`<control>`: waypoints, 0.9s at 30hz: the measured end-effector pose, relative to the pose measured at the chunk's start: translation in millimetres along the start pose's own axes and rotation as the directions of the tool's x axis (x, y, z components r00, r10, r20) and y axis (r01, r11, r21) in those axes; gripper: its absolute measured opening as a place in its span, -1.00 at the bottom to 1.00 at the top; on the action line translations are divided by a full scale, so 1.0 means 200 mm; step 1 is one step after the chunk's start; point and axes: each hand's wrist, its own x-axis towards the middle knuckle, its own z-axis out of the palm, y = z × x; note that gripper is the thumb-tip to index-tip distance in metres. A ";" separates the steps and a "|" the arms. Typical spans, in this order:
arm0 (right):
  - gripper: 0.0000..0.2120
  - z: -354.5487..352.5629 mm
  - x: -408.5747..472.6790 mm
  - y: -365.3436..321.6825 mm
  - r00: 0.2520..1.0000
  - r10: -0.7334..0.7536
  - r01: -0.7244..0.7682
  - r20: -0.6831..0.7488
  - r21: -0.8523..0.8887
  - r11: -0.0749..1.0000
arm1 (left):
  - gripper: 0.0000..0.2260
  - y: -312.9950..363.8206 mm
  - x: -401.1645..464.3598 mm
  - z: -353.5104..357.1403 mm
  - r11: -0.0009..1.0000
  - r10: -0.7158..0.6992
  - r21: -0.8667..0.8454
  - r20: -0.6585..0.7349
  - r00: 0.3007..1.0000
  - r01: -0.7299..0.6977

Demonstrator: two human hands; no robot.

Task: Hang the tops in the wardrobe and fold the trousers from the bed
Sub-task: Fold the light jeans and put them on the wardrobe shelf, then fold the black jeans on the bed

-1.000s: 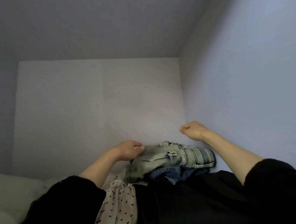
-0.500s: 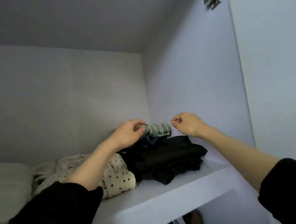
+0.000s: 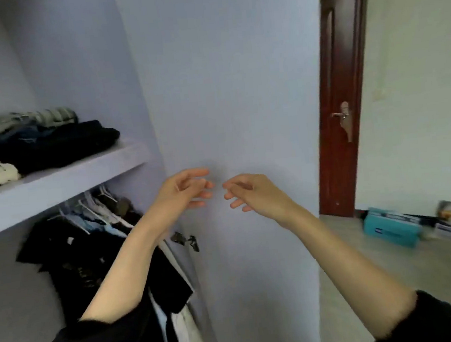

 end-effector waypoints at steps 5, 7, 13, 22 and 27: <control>-0.85 -0.51 -0.66 0.44 0.962 0.206 -0.192 -0.177 0.096 0.977 | -0.83 -0.01 -0.24 0.80 0.996 0.068 -0.069 0.192 0.979 -0.056; -0.85 -0.77 -0.93 0.59 0.916 0.285 -0.261 -0.282 0.121 0.958 | -0.82 0.01 -0.33 1.17 0.996 0.067 -0.083 0.321 0.945 -0.042; -0.80 -1.43 -1.71 0.95 0.702 0.495 -0.459 -0.513 0.205 0.864 | -0.82 0.07 -0.51 2.25 0.991 0.026 -0.119 0.621 0.783 0.061; -0.75 -2.06 -2.47 1.50 0.309 0.711 -0.671 -0.632 0.384 0.634 | -0.86 -0.10 -0.68 3.52 0.992 -0.088 0.039 0.894 0.440 0.119; -0.67 -2.42 -2.76 1.97 0.021 0.757 -0.793 -0.653 0.450 0.411 | -0.78 -0.29 -0.66 4.22 0.986 -0.166 0.165 0.941 0.296 0.029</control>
